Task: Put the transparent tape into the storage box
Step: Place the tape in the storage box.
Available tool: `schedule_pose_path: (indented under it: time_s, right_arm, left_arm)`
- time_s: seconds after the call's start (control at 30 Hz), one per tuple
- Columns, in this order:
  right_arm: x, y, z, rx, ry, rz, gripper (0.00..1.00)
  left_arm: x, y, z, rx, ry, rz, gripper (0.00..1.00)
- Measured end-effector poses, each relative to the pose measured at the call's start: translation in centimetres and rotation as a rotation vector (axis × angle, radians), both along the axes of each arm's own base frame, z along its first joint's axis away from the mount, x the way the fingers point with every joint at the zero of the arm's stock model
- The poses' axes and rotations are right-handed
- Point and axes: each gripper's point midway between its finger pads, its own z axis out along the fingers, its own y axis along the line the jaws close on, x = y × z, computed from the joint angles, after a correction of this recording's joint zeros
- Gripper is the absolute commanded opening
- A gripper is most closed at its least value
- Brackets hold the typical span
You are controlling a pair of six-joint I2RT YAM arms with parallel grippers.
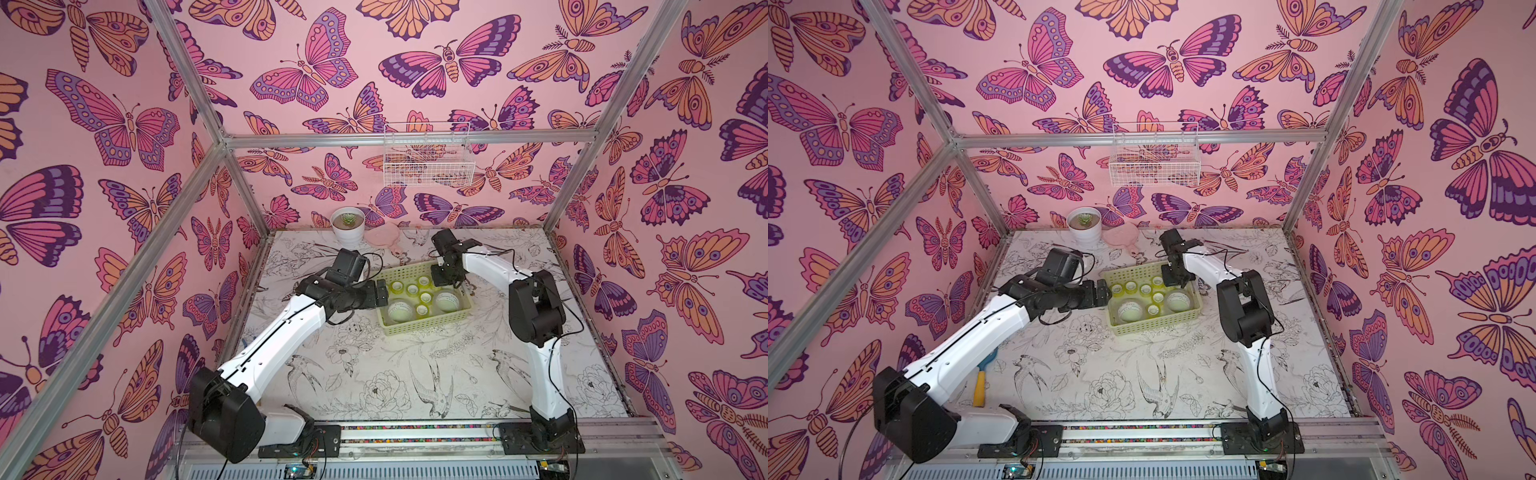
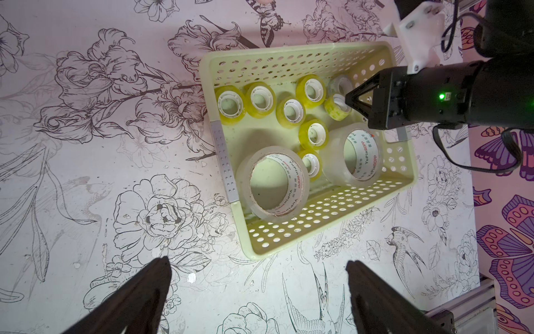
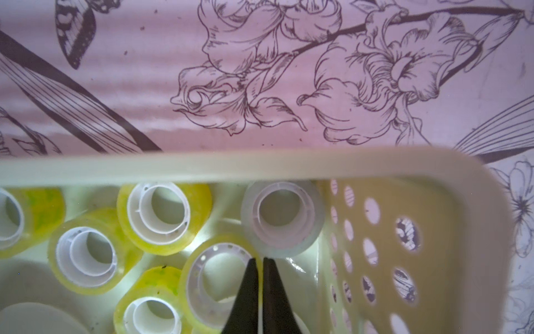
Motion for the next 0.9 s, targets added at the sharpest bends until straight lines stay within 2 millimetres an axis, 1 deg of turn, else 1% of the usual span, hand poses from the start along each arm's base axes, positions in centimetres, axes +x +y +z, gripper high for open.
schedule_pose_path:
  time_s: [0.17, 0.27, 0.47, 0.57, 0.8, 0.83, 0.9]
  right_arm:
    - [-0.1, 0.2, 0.0, 0.003, 0.001, 0.004, 0.08]
    - [-0.4, 0.7, 0.0, 0.003, 0.002, 0.015, 0.08]
    - [-1.3, 2.0, -1.2, -0.016, 0.018, 0.048, 0.09]
    - [-1.2, 1.9, -1.2, -0.026, 0.009, 0.045, 0.09]
    - [-0.4, 1.0, -1.2, -0.057, -0.02, 0.024, 0.09]
    - [-0.4, 0.9, -1.3, -0.057, -0.02, 0.023, 0.11]
    - [-0.3, 0.8, -1.3, -0.059, -0.02, 0.025, 0.19]
  left_arm:
    - [0.0, 0.0, 0.0, -0.001, 0.0, 0.001, 1.0]
    - [0.0, 0.0, 0.0, -0.001, 0.0, 0.001, 1.0]
    - [0.0, 0.0, 0.0, -0.001, 0.0, 0.001, 1.0]
    - [0.0, 0.0, 0.0, -0.001, 0.0, 0.001, 1.0]
    - [0.0, 0.0, 0.0, -0.001, 0.0, 0.001, 1.0]
    - [0.0, 0.0, 0.0, -0.001, 0.0, 0.001, 1.0]
    - [0.0, 0.0, 0.0, -0.001, 0.0, 0.001, 1.0]
